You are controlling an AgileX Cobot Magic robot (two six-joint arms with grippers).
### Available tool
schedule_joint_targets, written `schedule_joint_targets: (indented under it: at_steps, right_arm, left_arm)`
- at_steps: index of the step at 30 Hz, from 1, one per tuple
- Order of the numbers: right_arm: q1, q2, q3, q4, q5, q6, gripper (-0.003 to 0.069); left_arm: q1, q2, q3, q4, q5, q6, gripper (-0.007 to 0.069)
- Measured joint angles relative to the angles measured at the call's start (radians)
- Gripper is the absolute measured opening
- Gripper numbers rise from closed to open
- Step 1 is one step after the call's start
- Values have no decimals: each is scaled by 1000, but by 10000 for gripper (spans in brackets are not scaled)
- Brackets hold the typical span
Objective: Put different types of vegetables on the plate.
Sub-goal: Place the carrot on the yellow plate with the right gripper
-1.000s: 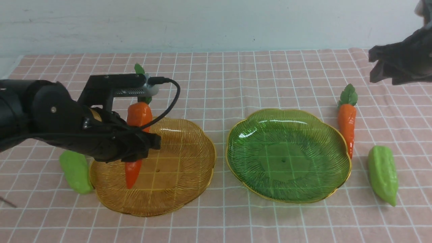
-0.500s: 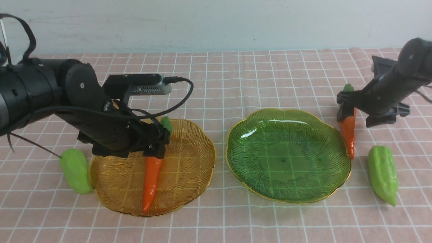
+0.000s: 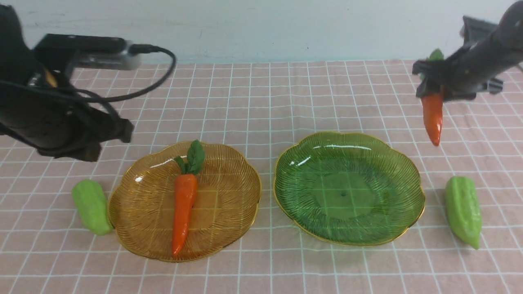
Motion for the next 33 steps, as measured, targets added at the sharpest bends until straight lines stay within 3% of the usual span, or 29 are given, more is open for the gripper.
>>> schedule_joint_targets:
  at_steps: [8,15,21,24,26,27,29,33]
  right_arm:
    - [219,-57,-11,131,80,-27,316]
    - [459,15,-9,130,30,-44,316]
    - [570,99,-9,130,-70,-45,347]
    - [603,138,-9,132,-103,-45,412]
    - [614,156,-8,133,-106,-26,472]
    - [614,157,-7,133,-106,-20,486]
    - [612,152,-8,134,-87,-10,524]
    - [588,125,-45,101,49,-9,540]
  left_arm:
    - [252,-1,109,-107,-23,1,6]
    - [308,84,127,-266,-80,85,43]
    - [308,147,127,-304,-134,126,216]
    - [308,164,127,-306,-154,129,297]
    - [308,194,127,-313,-186,130,451]
    - [308,196,127,-314,-186,130,451]
    - [308,231,127,-332,-197,134,574]
    - [308,276,127,-379,-216,158,643]
